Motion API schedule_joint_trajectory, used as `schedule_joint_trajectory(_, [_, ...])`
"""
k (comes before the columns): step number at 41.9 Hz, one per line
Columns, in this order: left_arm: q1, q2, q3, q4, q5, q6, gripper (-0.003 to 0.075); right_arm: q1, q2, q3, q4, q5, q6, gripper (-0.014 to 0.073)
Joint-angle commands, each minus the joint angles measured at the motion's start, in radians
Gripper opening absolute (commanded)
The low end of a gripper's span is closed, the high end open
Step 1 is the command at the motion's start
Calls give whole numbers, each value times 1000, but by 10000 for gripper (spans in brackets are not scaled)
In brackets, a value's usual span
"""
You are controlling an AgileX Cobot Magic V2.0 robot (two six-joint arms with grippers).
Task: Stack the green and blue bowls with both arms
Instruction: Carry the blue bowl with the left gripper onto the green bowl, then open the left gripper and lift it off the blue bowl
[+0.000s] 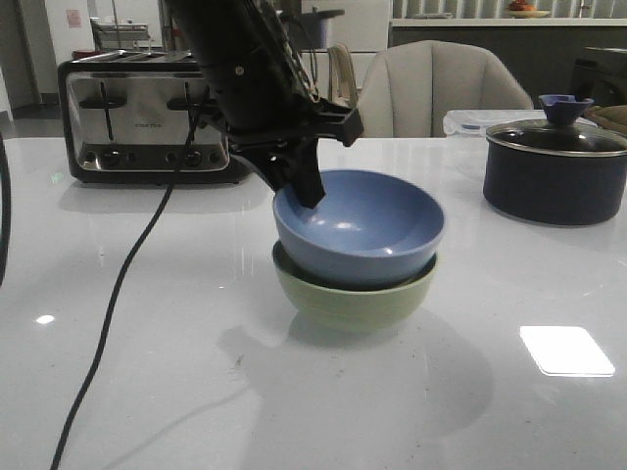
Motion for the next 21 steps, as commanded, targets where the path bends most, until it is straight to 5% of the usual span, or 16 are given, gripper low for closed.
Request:
schedule_joint_trajectory(1, [-3,-59,-32,-22,-52,-3,256,0,-5,-24,-7,-59,-10,514])
schedule_joint_trajectory(7, [-3,-86,-41,-32,-28,-3,405,0,-5,-24,-7,-59,-10,514])
schedule_joint_trajectory(21, [-3,-379,40,-38,-16,-3,407,0,-5,-24,-7,-59,-10,514])
